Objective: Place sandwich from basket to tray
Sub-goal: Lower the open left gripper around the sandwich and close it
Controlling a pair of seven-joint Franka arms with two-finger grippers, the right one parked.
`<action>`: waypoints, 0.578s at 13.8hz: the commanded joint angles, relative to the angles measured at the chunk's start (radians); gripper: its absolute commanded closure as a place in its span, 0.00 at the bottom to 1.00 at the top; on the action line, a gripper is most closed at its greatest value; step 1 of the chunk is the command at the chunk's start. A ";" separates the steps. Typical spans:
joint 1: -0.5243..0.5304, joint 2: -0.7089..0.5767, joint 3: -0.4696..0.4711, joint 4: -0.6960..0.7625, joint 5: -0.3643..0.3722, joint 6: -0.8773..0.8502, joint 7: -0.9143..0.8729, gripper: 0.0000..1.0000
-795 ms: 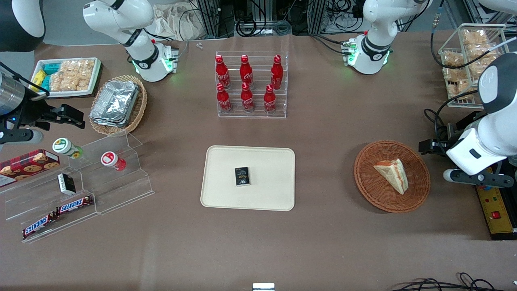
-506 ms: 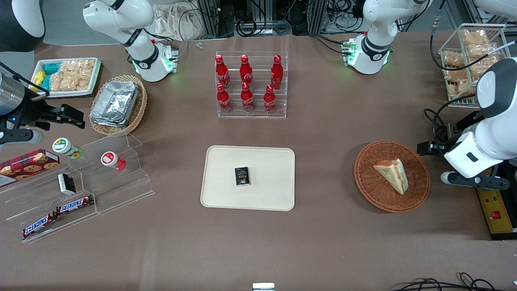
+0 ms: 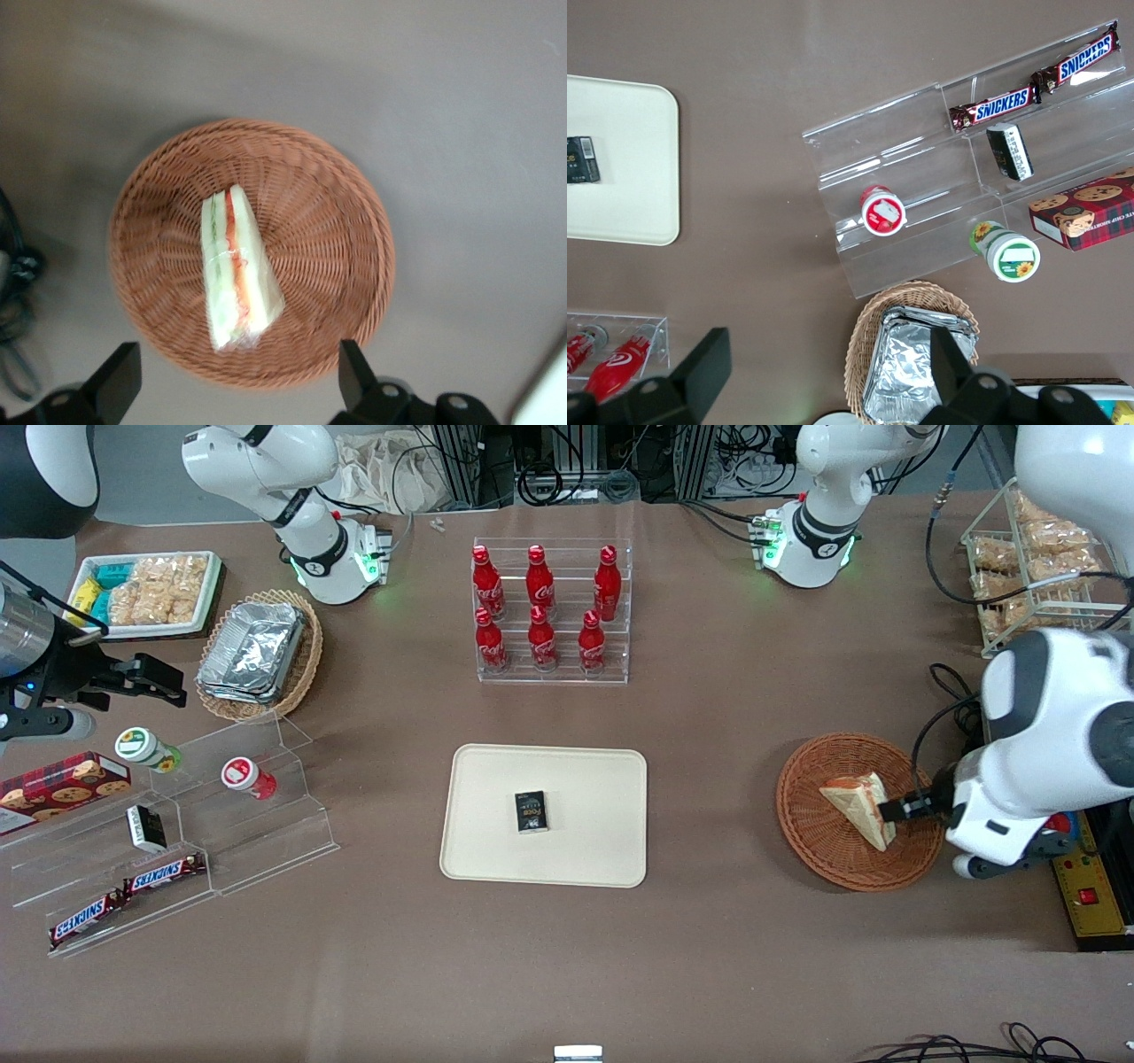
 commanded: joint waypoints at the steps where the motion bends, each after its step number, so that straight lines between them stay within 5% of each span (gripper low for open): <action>1: 0.023 -0.044 0.006 -0.219 0.044 0.197 -0.192 0.00; 8: 0.021 -0.010 0.046 -0.279 0.044 0.261 -0.243 0.00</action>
